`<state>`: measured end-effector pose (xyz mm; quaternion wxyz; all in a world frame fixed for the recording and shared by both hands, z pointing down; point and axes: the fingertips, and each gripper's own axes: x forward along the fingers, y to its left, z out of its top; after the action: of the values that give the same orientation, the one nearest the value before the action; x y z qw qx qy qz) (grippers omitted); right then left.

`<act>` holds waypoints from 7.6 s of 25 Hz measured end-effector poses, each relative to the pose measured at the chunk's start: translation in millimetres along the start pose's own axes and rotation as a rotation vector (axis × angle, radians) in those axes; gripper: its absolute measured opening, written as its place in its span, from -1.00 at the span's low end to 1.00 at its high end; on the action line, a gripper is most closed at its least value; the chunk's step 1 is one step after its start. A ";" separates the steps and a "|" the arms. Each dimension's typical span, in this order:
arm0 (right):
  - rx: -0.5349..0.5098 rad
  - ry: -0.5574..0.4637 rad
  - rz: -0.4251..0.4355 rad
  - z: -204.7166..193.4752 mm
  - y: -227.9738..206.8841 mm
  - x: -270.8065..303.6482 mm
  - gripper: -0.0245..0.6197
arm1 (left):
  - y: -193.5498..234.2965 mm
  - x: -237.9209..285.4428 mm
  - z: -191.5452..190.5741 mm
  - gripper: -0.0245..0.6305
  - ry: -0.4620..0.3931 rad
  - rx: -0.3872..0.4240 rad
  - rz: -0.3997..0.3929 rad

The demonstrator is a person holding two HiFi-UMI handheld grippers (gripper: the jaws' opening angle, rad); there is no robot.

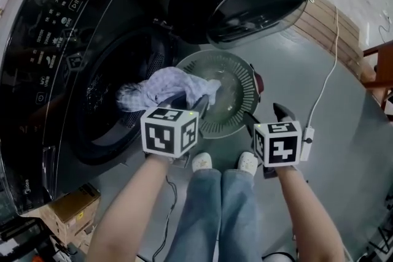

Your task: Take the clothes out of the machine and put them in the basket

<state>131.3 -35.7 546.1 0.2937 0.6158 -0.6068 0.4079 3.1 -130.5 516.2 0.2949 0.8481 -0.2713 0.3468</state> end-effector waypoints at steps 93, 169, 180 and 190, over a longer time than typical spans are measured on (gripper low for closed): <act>-0.087 0.081 -0.001 -28.4 36.2 34.5 -0.13 | 4.4 8.9 -24.8 -0.75 -0.078 0.041 0.013; -0.162 0.080 0.002 -8.0 55.6 47.4 -0.28 | 122.5 -3.3 -7.2 -0.90 0.012 0.100 0.323; -0.063 0.074 -0.012 -24.0 25.9 21.7 -0.33 | 40.0 12.0 1.5 -0.90 0.002 0.027 0.141; 0.014 0.072 -0.054 -39.6 -13.5 9.4 -0.36 | -64.7 30.6 -2.6 -0.90 0.009 0.036 -0.183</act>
<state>138.2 -5.3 575.6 0.3217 0.6189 -0.5761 0.4261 63.7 -92.6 520.5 0.3115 0.8729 -0.1850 0.3269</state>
